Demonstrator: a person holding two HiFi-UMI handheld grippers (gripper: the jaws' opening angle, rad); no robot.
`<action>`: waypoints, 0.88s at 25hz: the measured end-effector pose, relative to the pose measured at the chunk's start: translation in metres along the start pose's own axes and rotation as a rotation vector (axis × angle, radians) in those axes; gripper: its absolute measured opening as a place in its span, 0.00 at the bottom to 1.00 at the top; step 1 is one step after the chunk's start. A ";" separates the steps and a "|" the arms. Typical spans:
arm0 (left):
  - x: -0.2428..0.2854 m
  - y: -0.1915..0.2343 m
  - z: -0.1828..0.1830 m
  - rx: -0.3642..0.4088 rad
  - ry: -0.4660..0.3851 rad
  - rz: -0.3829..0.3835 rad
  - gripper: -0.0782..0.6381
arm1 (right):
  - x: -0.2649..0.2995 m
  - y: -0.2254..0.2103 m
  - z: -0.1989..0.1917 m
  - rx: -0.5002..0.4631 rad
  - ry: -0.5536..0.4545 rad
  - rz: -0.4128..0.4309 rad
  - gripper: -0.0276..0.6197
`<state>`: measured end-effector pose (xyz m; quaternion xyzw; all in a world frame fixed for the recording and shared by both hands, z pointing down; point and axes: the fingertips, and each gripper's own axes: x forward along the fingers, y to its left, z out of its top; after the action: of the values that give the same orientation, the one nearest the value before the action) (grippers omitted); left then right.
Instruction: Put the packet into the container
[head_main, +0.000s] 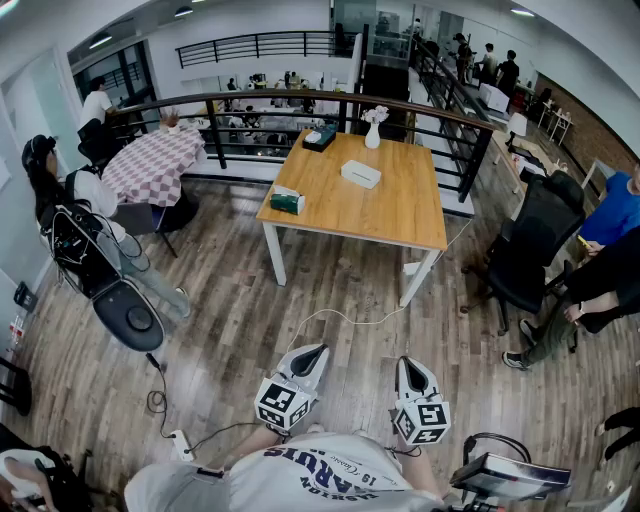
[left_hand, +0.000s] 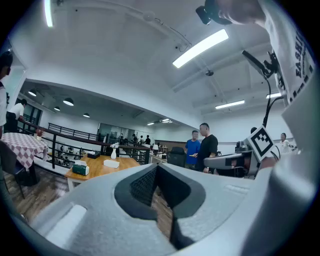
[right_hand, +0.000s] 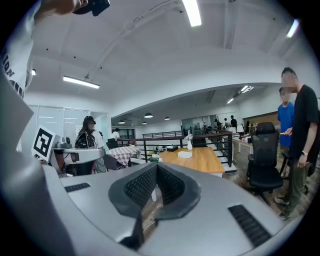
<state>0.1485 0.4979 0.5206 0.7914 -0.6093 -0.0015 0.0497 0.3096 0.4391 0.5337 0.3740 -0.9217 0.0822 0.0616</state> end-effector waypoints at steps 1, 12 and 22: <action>0.001 0.001 0.001 -0.003 -0.002 0.005 0.11 | 0.000 -0.001 0.002 0.000 -0.005 0.000 0.06; 0.007 0.002 0.003 -0.011 -0.010 -0.003 0.11 | 0.013 -0.004 0.010 -0.006 -0.020 0.001 0.06; 0.001 0.013 0.006 -0.026 -0.025 -0.005 0.11 | 0.025 0.017 0.011 -0.037 -0.019 0.039 0.06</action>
<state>0.1355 0.4930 0.5159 0.7922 -0.6077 -0.0195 0.0524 0.2796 0.4321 0.5252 0.3554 -0.9308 0.0627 0.0583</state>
